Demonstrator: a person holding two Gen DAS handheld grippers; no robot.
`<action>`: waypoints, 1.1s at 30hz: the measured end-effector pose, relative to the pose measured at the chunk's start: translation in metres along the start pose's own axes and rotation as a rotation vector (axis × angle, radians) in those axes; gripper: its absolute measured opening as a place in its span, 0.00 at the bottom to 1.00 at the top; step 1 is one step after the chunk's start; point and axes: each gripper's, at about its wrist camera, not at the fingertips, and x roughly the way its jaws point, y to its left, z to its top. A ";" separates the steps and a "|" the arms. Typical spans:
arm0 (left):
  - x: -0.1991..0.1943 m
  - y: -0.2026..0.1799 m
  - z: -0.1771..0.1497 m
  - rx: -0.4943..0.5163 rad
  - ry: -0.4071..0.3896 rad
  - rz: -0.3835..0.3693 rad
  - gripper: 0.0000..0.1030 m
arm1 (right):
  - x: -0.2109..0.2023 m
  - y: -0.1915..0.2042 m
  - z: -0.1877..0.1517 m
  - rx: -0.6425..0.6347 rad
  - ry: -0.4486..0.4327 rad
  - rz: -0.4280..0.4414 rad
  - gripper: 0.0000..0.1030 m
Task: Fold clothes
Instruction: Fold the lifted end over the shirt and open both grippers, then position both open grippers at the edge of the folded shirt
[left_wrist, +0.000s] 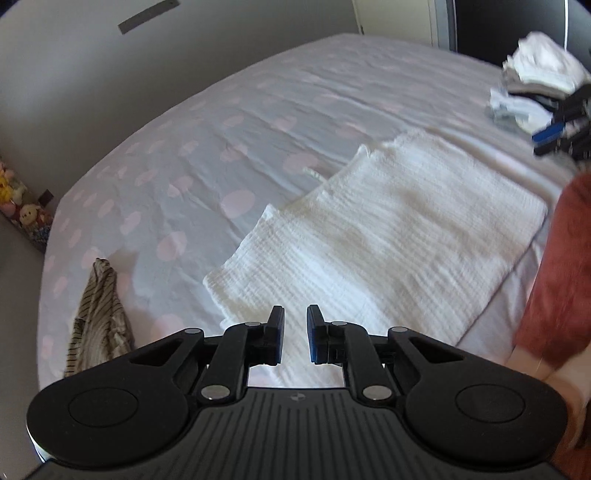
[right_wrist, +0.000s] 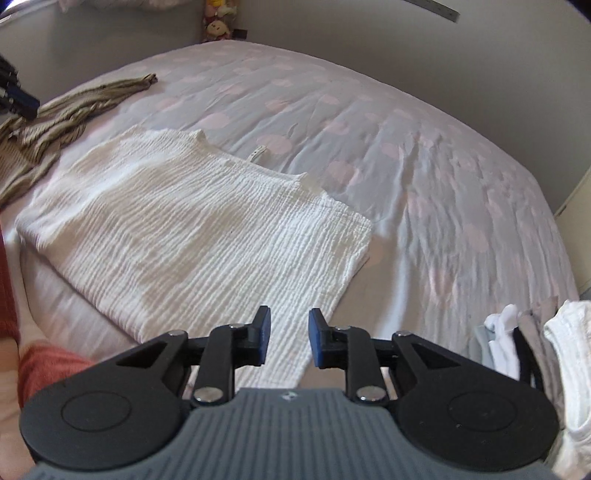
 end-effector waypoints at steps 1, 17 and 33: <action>0.005 0.003 0.004 -0.052 -0.022 -0.012 0.11 | 0.005 -0.004 0.000 0.051 -0.007 0.014 0.29; 0.089 0.072 -0.025 -0.598 -0.240 -0.010 0.12 | 0.091 -0.054 0.018 0.630 -0.097 0.026 0.59; 0.137 0.096 -0.058 -0.685 -0.128 -0.046 0.12 | 0.186 -0.063 0.040 0.699 0.012 -0.033 0.72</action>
